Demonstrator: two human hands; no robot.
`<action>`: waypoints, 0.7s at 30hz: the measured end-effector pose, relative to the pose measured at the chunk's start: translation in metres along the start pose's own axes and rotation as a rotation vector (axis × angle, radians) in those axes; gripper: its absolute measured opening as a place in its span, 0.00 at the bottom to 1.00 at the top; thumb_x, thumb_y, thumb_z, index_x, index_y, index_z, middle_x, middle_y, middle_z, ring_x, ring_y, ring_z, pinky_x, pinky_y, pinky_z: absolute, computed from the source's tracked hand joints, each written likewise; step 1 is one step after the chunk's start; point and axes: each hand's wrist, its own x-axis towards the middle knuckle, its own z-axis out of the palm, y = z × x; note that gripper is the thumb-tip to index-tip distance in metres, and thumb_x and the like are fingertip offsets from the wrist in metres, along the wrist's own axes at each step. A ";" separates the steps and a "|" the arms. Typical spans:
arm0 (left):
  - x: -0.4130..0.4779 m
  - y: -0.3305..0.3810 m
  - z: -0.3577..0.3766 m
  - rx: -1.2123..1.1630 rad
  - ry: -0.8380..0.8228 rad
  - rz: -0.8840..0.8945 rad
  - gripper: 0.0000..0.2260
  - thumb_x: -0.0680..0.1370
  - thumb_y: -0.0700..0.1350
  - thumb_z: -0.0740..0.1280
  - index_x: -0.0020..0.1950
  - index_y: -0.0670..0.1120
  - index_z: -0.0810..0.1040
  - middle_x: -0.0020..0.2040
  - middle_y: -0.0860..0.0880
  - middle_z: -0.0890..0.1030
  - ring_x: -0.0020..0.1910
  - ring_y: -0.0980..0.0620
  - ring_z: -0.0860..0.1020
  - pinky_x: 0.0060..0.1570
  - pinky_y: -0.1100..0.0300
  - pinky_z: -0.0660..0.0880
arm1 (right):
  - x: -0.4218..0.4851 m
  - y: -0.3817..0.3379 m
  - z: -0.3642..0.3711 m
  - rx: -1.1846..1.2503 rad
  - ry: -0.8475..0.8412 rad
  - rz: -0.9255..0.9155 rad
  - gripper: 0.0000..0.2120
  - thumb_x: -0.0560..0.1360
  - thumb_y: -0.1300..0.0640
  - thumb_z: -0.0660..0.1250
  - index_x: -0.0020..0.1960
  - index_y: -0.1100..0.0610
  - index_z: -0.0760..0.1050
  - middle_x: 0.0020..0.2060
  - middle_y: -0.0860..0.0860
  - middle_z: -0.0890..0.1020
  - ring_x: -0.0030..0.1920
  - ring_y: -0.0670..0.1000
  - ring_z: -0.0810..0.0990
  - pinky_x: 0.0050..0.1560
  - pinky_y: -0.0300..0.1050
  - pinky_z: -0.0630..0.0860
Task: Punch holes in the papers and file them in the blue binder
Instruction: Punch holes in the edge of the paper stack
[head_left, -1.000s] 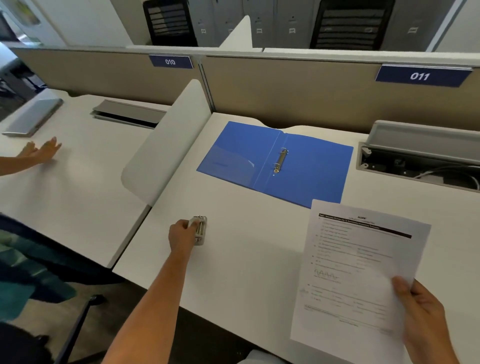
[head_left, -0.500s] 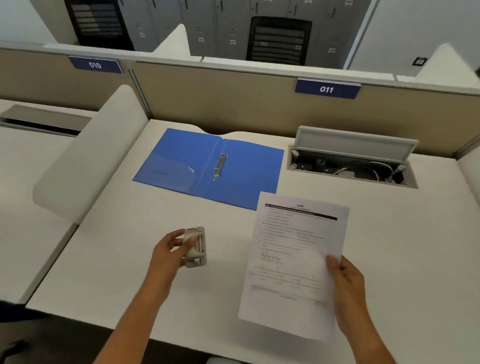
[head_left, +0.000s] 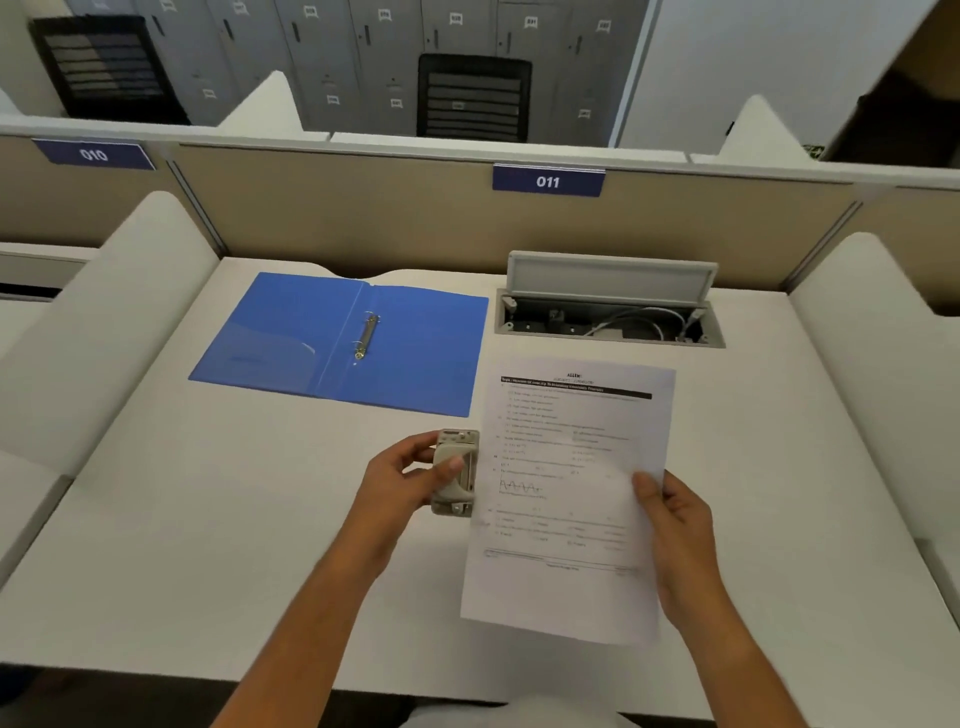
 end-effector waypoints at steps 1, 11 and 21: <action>-0.001 0.000 0.006 -0.001 -0.015 -0.001 0.20 0.75 0.51 0.79 0.67 0.52 0.83 0.58 0.47 0.85 0.54 0.45 0.88 0.57 0.42 0.85 | -0.001 0.000 -0.004 0.009 0.009 -0.004 0.11 0.85 0.54 0.68 0.61 0.57 0.85 0.54 0.54 0.90 0.56 0.58 0.89 0.60 0.58 0.84; -0.008 0.000 0.039 0.050 -0.090 -0.005 0.20 0.73 0.52 0.80 0.64 0.54 0.84 0.52 0.51 0.86 0.53 0.45 0.88 0.54 0.48 0.86 | -0.014 -0.002 -0.033 0.062 0.065 0.007 0.11 0.85 0.53 0.67 0.61 0.57 0.85 0.55 0.54 0.90 0.57 0.60 0.89 0.60 0.60 0.85; -0.013 0.002 0.036 0.074 -0.100 0.005 0.25 0.69 0.55 0.81 0.65 0.55 0.82 0.54 0.51 0.88 0.54 0.47 0.87 0.53 0.50 0.86 | -0.023 0.004 -0.034 0.047 0.119 0.012 0.10 0.85 0.52 0.67 0.59 0.54 0.85 0.52 0.51 0.90 0.52 0.56 0.89 0.51 0.51 0.86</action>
